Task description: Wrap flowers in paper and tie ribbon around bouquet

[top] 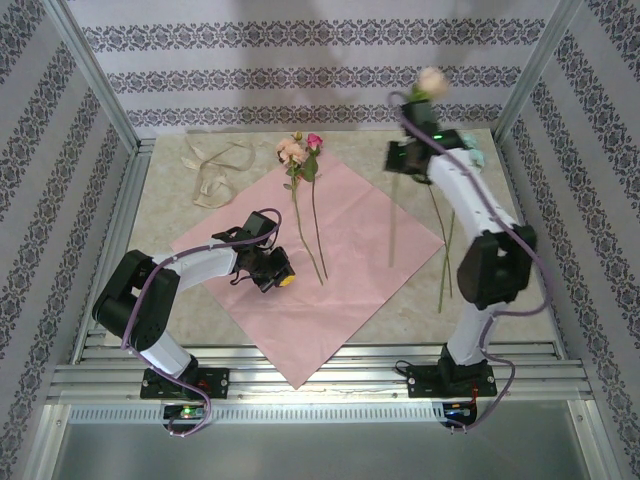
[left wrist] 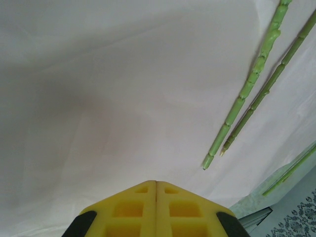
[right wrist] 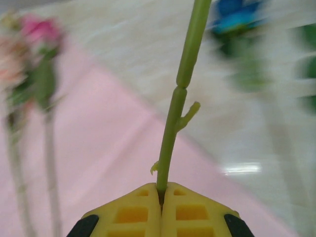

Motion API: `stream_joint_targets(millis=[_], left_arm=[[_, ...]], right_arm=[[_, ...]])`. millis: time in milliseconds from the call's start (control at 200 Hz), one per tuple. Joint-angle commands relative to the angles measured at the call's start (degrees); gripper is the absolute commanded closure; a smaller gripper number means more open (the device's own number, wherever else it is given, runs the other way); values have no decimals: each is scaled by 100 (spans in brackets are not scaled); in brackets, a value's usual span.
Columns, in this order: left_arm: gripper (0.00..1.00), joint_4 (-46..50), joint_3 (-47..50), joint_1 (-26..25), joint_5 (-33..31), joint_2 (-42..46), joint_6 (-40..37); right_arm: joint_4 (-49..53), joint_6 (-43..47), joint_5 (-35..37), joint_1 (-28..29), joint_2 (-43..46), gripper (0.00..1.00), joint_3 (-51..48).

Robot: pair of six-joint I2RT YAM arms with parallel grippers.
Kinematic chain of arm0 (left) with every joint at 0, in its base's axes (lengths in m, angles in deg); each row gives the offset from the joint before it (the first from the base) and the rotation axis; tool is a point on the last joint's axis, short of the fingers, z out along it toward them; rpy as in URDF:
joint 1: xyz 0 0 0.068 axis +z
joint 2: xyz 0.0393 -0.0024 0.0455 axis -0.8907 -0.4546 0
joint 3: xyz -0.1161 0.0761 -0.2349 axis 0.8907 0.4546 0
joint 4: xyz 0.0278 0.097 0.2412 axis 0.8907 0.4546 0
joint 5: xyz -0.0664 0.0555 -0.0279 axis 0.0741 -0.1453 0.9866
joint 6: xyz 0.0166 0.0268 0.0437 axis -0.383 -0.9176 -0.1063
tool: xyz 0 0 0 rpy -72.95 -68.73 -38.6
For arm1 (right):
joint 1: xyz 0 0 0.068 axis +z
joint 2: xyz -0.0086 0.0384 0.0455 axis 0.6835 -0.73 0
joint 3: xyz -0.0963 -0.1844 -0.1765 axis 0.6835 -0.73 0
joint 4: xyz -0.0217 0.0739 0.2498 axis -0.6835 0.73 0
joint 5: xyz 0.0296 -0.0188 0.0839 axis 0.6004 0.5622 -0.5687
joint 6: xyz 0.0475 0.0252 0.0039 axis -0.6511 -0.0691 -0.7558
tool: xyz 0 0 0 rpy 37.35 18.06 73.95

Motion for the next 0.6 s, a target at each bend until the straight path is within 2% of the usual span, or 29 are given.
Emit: stream_joint_targets(millis=[0,140,365,480,535,595], left_arm=[[100,131,-151,-35,-90,-77,-153],[100,125,-145,-27,-104,-85,-168],[100,219,-193,-10,-142,-16,-208],[100,256,-188,-9,-140,17,-211],[100,257,-176,-10,-145,34,-210],[100,257,-163,-9,-142,31,-209]], right_arm=[[-214,-731,-973,710,-684,100,372],[-92,-995,-1244,1288,-1841,100,1383],[437,-1160,-1637,1429,-3448,100,2935],[851,-833,-1500,1446,-3621,55,3404],[864,-678,-1396,1436,-3400,45,3314],[884,-545,-1319,1390,-3057,41,3160]])
